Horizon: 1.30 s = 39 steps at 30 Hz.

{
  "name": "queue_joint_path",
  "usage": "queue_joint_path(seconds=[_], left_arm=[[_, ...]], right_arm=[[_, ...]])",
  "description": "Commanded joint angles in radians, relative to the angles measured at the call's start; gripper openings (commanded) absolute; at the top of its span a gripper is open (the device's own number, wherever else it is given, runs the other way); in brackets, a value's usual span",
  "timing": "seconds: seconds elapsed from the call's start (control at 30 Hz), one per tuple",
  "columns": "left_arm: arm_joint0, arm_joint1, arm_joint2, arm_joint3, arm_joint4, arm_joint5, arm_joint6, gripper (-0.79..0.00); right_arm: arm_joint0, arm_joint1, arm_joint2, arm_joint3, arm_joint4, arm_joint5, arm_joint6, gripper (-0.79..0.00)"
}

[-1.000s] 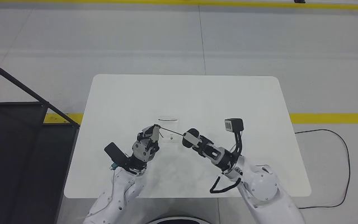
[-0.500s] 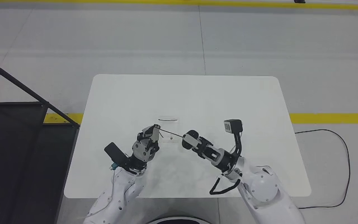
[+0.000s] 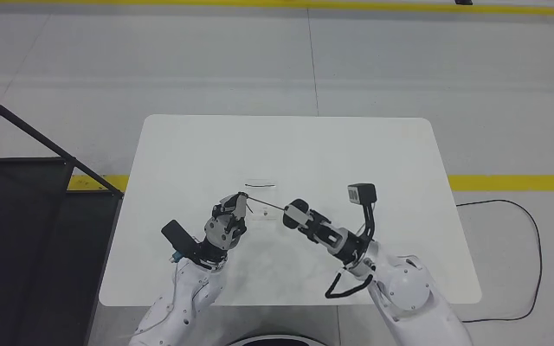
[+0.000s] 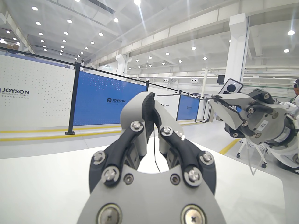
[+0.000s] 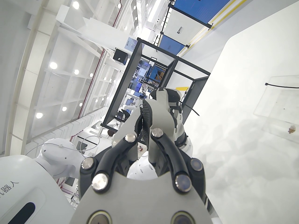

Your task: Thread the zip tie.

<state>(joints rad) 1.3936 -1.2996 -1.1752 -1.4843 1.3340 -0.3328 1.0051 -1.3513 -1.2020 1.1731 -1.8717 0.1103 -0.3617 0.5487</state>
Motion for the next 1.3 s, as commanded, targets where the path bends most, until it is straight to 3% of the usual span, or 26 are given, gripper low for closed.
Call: queue_joint_path(seconds=[0.0, 0.63, 1.27], left_arm=[[0.0, 0.0, 0.0, 0.0, 0.0, 0.0, 0.0, -0.785], [0.0, 0.0, 0.0, 0.0, 0.0, 0.0, 0.0, -0.785], [0.0, 0.0, 0.0, 0.0, 0.0, 0.0, 0.0, -0.785]], right_arm=[[0.002, 0.0, 0.0, 0.001, 0.001, 0.001, 0.0, -0.785], [0.012, 0.0, -0.002, 0.0, 0.0, 0.027, 0.002, -0.785], [0.044, -0.003, -0.039, -0.013, -0.124, 0.17, -0.012, -0.785]])
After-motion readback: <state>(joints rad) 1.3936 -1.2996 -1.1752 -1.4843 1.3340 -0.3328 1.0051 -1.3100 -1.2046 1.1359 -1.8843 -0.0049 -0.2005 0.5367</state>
